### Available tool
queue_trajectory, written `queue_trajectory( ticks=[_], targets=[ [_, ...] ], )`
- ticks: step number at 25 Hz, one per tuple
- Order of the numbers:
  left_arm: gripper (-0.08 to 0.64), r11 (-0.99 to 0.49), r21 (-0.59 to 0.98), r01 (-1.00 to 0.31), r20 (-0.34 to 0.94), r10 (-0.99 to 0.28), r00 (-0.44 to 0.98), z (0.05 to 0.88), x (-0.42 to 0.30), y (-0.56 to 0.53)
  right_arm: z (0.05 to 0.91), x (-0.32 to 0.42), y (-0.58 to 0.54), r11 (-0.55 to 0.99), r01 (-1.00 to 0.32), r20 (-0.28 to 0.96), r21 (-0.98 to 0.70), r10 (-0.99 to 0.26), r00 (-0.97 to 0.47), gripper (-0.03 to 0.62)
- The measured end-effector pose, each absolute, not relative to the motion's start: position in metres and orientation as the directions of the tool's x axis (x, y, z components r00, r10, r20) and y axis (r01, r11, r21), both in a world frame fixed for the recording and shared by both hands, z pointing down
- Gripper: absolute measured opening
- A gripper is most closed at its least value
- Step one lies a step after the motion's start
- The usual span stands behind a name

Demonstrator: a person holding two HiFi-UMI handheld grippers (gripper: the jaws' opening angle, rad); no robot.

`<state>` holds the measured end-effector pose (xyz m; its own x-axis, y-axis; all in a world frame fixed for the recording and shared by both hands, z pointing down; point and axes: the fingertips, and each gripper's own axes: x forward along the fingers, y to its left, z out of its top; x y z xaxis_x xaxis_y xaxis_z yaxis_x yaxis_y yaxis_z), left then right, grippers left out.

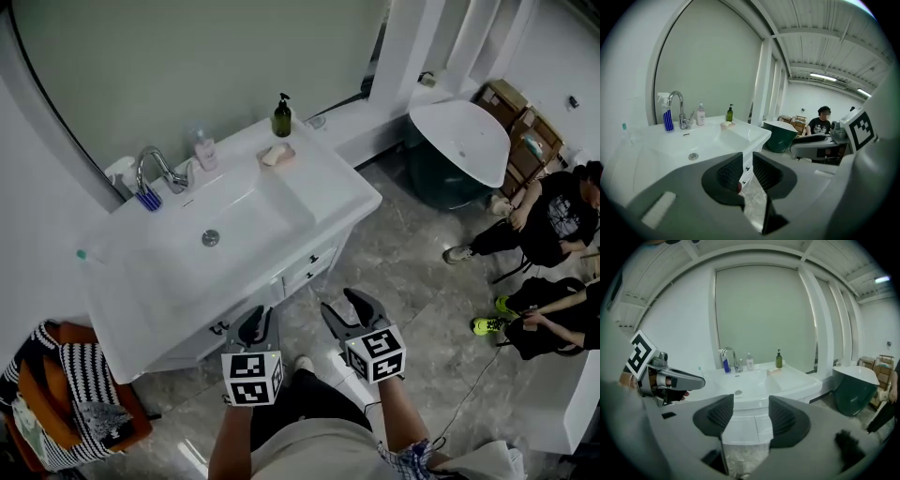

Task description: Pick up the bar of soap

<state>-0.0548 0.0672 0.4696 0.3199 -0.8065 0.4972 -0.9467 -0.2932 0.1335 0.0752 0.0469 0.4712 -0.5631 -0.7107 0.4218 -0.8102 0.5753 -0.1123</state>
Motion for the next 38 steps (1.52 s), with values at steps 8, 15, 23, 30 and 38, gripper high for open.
queue_trajectory(
  ticks=[8,15,23,30,38],
  targets=[
    [0.072,-0.284,0.134,-0.950,0.501,-0.808,0.312,0.472,-0.049,0.042,0.469,0.076,0.021,0.605,-0.790,0.416,-0.100,-0.696,-0.586,0.225],
    [0.075,-0.292,0.125,-0.948,0.495,-0.810,0.314,0.472,-0.049,0.013,0.469,0.077,-0.004,0.602,-0.792,0.407,-0.099,-0.702,-0.585,0.225],
    [0.081,-0.319,0.114,-0.941,0.493,-0.804,0.333,0.479,-0.053,-0.038,0.472,0.072,-0.050,0.592,-0.800,0.399,-0.096,-0.714,-0.576,0.225],
    [0.087,-0.356,0.107,-0.928,0.518,-0.777,0.358,0.484,-0.057,-0.087,0.474,0.059,-0.096,0.603,-0.792,0.420,-0.094,-0.697,-0.581,0.225],
    [0.104,-0.381,0.104,-0.919,0.535,-0.757,0.375,0.490,-0.062,-0.129,0.464,0.045,-0.143,0.637,-0.770,0.424,-0.023,-0.691,-0.585,0.225]
  ],
)
